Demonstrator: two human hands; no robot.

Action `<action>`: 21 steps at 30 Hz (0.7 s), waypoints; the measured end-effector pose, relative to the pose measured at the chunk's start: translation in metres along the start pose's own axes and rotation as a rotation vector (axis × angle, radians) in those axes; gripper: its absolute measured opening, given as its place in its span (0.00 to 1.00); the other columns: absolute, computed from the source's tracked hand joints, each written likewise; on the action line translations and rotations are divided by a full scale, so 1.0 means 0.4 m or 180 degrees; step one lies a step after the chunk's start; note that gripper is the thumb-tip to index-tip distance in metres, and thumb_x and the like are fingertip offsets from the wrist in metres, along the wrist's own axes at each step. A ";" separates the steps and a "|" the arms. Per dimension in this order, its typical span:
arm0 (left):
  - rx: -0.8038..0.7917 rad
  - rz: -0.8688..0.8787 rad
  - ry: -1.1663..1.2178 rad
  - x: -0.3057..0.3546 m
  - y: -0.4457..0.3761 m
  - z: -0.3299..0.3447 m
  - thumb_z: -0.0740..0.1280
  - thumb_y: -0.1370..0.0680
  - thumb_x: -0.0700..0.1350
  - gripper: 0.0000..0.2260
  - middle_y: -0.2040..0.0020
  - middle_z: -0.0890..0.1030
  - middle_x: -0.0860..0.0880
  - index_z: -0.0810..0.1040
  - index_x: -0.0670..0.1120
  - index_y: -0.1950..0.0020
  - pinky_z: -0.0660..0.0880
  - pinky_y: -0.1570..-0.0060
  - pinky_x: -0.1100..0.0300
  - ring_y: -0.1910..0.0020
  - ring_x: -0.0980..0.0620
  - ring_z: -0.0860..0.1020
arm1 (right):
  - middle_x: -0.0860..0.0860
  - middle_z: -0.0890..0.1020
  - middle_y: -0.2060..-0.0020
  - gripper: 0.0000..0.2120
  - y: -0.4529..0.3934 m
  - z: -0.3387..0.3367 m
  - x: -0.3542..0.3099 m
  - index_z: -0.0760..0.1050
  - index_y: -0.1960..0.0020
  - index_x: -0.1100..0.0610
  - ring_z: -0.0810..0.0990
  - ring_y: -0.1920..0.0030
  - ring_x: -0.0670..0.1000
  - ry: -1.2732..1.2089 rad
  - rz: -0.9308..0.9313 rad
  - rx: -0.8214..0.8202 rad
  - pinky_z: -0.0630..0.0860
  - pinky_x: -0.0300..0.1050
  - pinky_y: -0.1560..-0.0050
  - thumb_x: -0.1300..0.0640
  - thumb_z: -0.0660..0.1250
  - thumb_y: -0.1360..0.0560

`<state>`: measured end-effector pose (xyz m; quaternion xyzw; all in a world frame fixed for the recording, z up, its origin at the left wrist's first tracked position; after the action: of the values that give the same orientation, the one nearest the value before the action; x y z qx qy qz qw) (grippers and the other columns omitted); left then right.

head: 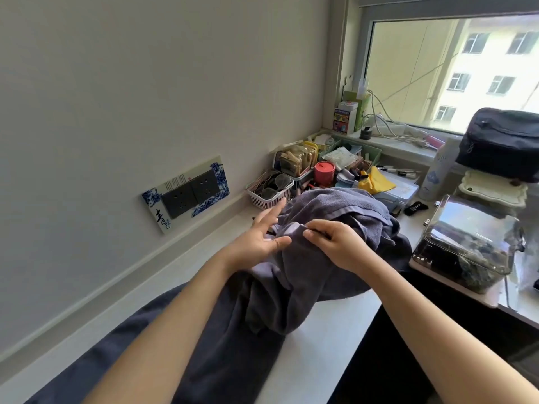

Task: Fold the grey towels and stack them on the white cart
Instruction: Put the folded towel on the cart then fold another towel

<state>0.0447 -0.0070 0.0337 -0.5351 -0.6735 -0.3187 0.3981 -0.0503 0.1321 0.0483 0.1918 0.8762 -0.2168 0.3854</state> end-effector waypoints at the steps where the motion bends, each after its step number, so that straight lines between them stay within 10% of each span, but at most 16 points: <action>1: -0.0217 0.0152 -0.0109 0.028 -0.016 -0.001 0.67 0.24 0.47 0.29 0.24 0.54 0.55 0.57 0.66 0.29 0.63 0.30 0.56 0.27 0.58 0.57 | 0.44 0.81 0.60 0.07 -0.013 -0.017 -0.030 0.80 0.50 0.57 0.76 0.60 0.40 0.0127 -0.0121 -0.0091 0.68 0.29 0.56 0.56 0.64 0.23; 7: -0.1001 0.0350 -0.0971 0.134 -0.075 -0.028 0.71 0.26 0.45 0.14 0.35 0.68 0.53 0.77 0.49 0.41 0.63 0.32 0.60 0.34 0.58 0.66 | 0.41 0.79 0.60 0.07 -0.029 -0.132 -0.146 0.80 0.49 0.52 0.75 0.59 0.37 0.0476 -0.0397 -0.0033 0.68 0.25 0.57 0.56 0.64 0.23; 14: -0.0896 0.0137 0.0441 0.236 -0.083 -0.054 0.72 0.36 0.46 0.06 0.64 0.77 0.52 0.78 0.49 0.63 0.72 0.61 0.64 0.62 0.55 0.75 | 0.44 0.70 0.73 0.10 0.001 -0.221 -0.125 0.71 0.64 0.47 0.68 0.72 0.42 0.0500 -0.0004 0.0499 0.64 0.37 0.68 0.49 0.64 0.24; 21: -0.0781 -0.0025 0.1522 0.231 -0.087 -0.058 0.72 0.39 0.44 0.14 0.64 0.73 0.46 0.72 0.42 0.59 0.69 0.64 0.63 0.64 0.53 0.72 | 0.38 0.79 0.70 0.14 0.040 -0.232 -0.093 0.79 0.62 0.57 0.76 0.68 0.35 -0.0056 0.0566 -0.0845 0.70 0.31 0.62 0.46 0.68 0.28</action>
<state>0.0053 0.0085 0.1258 -0.4862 -0.5187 -0.5168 0.4769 -0.0737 0.1883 0.1294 0.2141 0.8733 -0.0659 0.4327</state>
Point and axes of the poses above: each hand's wrist, its own y-axis away from the middle knuckle, its own z-axis out of the palm, x = y × z, the point moved 5 cm from there along -y, towards the middle knuckle
